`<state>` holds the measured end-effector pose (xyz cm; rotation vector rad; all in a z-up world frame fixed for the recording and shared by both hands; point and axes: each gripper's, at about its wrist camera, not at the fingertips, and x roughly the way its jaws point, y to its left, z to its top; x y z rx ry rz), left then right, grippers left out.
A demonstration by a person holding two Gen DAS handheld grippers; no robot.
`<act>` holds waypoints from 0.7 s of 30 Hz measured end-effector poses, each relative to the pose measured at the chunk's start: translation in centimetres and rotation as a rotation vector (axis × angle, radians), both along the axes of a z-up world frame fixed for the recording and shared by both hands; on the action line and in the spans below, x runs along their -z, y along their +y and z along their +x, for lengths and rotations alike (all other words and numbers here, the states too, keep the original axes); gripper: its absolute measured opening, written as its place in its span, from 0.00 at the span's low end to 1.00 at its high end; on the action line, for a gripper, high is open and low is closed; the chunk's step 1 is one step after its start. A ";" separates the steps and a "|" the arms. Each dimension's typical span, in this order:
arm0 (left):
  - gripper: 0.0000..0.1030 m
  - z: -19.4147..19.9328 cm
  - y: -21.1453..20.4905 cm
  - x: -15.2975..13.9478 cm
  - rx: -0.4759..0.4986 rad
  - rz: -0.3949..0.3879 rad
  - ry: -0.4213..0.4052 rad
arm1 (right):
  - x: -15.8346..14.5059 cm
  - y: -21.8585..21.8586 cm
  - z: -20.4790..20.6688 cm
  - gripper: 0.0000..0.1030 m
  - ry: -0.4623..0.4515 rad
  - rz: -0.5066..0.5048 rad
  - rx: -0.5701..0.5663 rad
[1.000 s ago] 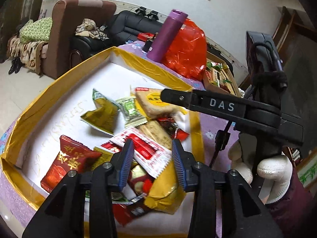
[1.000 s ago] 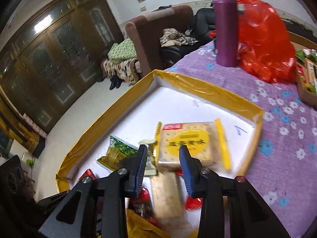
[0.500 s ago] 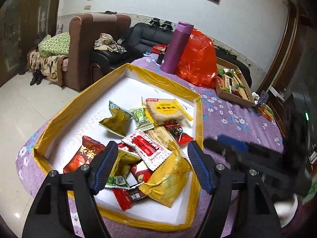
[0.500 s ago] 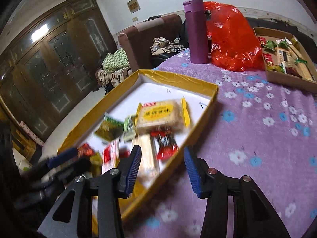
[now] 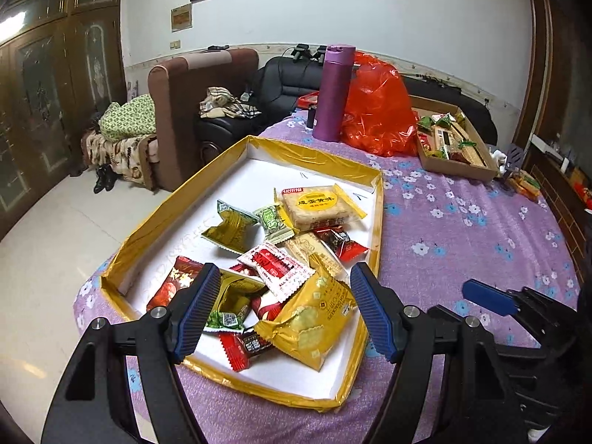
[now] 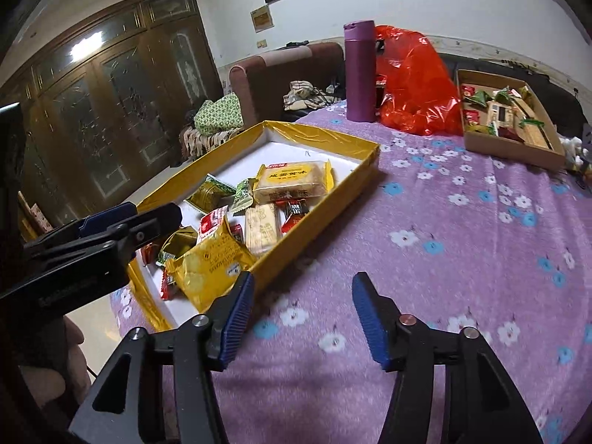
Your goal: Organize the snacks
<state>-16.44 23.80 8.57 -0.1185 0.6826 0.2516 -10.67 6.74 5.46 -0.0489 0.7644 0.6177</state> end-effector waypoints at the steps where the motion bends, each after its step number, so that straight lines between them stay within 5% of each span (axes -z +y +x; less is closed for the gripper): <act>1: 0.72 -0.1 -0.2 0.0 -0.001 0.004 0.001 | 0.0 -0.3 -0.2 0.59 -0.002 0.004 0.003; 21: 0.74 -1.2 -2.5 -0.8 0.009 0.064 0.003 | 0.3 -1.6 -2.6 0.61 -0.013 0.005 0.007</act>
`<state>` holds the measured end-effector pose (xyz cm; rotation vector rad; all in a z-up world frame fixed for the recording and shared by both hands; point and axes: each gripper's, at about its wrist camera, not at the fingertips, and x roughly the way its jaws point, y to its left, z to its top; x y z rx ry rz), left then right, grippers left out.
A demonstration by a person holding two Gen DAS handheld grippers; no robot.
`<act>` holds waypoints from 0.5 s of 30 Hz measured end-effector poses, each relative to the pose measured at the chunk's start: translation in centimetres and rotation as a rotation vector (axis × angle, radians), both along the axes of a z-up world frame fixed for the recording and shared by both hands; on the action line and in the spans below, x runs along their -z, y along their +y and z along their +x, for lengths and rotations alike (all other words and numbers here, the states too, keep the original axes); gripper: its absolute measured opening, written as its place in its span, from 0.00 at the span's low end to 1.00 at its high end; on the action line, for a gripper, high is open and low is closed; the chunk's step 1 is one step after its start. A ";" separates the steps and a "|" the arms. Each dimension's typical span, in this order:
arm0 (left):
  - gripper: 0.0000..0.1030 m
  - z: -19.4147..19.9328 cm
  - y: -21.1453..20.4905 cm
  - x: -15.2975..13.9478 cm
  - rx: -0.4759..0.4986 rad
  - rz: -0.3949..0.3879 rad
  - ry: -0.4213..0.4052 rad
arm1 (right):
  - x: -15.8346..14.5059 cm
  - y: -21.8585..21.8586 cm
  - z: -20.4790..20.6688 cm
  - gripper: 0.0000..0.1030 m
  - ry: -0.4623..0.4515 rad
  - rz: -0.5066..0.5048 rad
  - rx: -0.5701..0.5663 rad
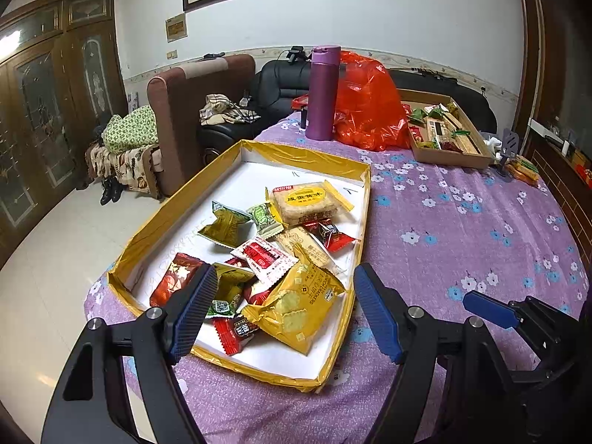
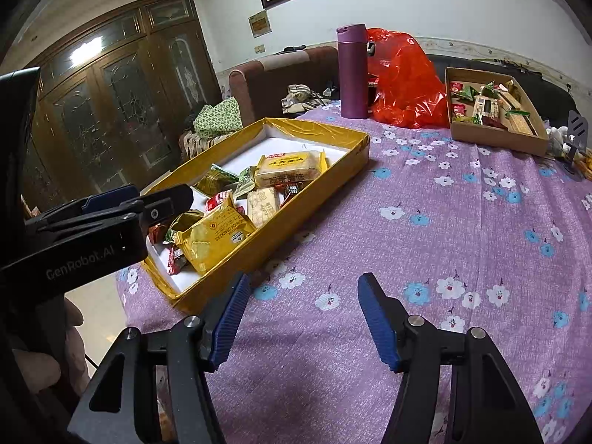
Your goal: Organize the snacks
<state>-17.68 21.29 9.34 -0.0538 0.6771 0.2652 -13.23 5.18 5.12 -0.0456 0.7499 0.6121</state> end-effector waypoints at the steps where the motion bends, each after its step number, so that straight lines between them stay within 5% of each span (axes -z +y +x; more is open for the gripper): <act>1: 0.74 -0.1 0.0 0.0 -0.002 0.003 -0.003 | 0.0 0.0 -0.2 0.61 -0.003 -0.001 -0.001; 11: 0.74 -1.4 -0.1 -1.0 -0.051 0.078 -0.079 | -0.2 0.6 -1.2 0.61 -0.031 -0.017 -0.015; 15: 0.78 -2.8 -0.2 -2.5 -0.107 0.124 -0.180 | -0.3 0.9 -1.6 0.61 -0.047 -0.025 -0.025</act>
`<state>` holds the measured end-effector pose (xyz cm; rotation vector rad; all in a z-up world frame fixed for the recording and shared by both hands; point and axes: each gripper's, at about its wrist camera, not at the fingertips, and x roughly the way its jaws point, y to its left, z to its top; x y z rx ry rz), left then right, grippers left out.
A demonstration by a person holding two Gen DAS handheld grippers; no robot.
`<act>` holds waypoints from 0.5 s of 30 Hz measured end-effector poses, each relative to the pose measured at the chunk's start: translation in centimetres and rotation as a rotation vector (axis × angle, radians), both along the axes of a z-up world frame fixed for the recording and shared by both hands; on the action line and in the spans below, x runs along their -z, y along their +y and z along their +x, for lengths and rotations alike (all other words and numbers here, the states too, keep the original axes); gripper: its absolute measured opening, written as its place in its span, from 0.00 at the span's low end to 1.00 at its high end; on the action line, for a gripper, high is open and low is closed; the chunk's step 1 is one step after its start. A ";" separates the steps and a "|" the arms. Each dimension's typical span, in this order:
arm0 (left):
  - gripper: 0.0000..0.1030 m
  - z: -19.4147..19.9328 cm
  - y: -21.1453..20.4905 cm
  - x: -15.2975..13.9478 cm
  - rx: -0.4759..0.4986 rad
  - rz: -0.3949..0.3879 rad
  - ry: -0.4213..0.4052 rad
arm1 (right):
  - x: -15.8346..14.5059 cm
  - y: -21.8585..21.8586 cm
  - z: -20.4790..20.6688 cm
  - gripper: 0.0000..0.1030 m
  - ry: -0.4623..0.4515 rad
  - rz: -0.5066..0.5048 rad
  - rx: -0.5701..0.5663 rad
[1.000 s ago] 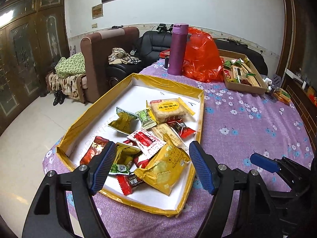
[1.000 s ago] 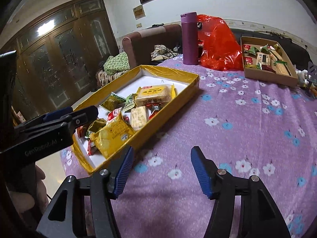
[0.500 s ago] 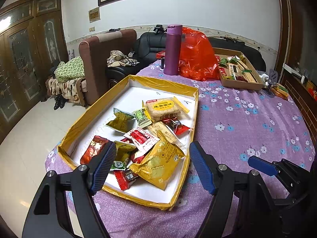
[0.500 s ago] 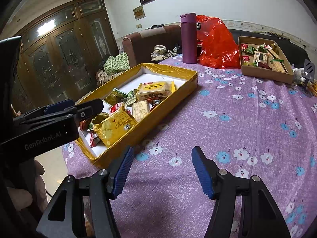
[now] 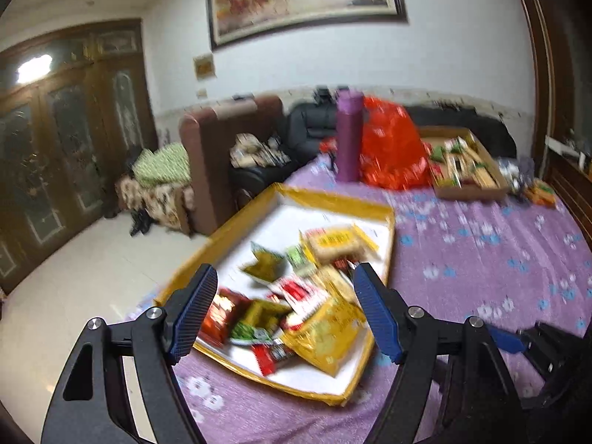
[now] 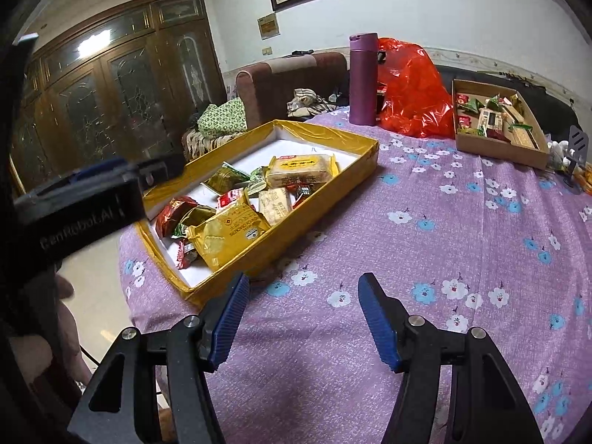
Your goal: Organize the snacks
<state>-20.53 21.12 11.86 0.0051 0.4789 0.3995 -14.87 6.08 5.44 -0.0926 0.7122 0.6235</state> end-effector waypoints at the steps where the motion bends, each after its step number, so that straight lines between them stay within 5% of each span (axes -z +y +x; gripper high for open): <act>1: 0.85 -0.5 0.0 -0.6 -0.013 0.009 -0.033 | 0.0 0.0 -0.1 0.61 -0.006 0.000 -0.002; 4: 0.91 -1.6 0.1 -1.2 0.008 -0.007 -0.086 | -0.2 0.0 -0.4 0.61 -0.023 0.006 -0.007; 11: 1.00 -1.2 0.5 0.3 0.076 -0.109 -0.056 | -0.3 0.3 -0.9 0.61 -0.047 0.003 -0.021; 15: 1.00 -1.1 -0.5 0.4 0.077 -0.061 -0.041 | -0.1 0.4 -0.9 0.61 -0.051 -0.007 -0.024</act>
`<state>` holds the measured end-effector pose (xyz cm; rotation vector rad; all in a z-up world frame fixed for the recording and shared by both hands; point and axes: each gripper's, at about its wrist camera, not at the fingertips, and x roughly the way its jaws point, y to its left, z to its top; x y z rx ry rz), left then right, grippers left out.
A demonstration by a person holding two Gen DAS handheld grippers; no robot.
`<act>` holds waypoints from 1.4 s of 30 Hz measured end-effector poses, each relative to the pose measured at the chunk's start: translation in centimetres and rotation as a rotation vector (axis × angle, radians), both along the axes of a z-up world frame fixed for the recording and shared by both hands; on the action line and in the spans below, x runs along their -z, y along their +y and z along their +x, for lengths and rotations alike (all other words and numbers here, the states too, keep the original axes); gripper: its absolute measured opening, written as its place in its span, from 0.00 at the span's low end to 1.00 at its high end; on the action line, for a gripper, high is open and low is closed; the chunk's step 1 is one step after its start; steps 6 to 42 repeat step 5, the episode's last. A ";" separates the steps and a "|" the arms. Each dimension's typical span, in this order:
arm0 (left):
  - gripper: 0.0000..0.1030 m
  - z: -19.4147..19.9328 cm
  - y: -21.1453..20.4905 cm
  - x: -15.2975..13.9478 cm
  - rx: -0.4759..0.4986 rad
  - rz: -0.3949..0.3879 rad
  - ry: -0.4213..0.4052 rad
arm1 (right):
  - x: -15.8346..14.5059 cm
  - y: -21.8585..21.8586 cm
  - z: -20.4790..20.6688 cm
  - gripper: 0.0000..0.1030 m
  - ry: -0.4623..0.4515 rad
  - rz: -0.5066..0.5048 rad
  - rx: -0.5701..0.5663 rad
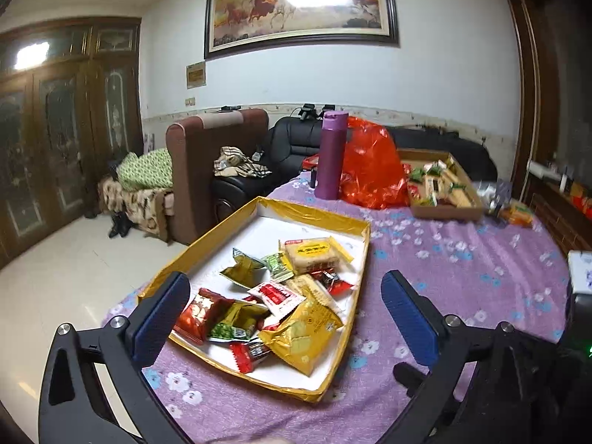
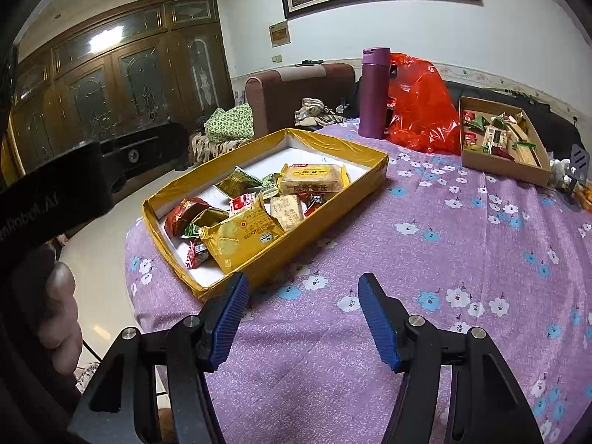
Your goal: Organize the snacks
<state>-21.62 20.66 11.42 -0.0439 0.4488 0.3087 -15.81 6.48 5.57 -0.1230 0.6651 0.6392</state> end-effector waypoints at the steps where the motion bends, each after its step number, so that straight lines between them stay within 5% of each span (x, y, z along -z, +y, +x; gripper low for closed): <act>1: 1.00 0.1 -0.2 0.2 0.003 0.003 0.018 | 0.1 0.0 0.1 0.61 0.004 0.000 0.002; 5: 1.00 1.1 -0.1 1.2 0.031 -0.063 0.106 | 0.2 -0.5 0.6 0.61 0.021 0.009 0.023; 42: 1.00 1.1 -0.1 1.2 0.031 -0.063 0.106 | 0.2 -0.5 0.6 0.61 0.021 0.009 0.023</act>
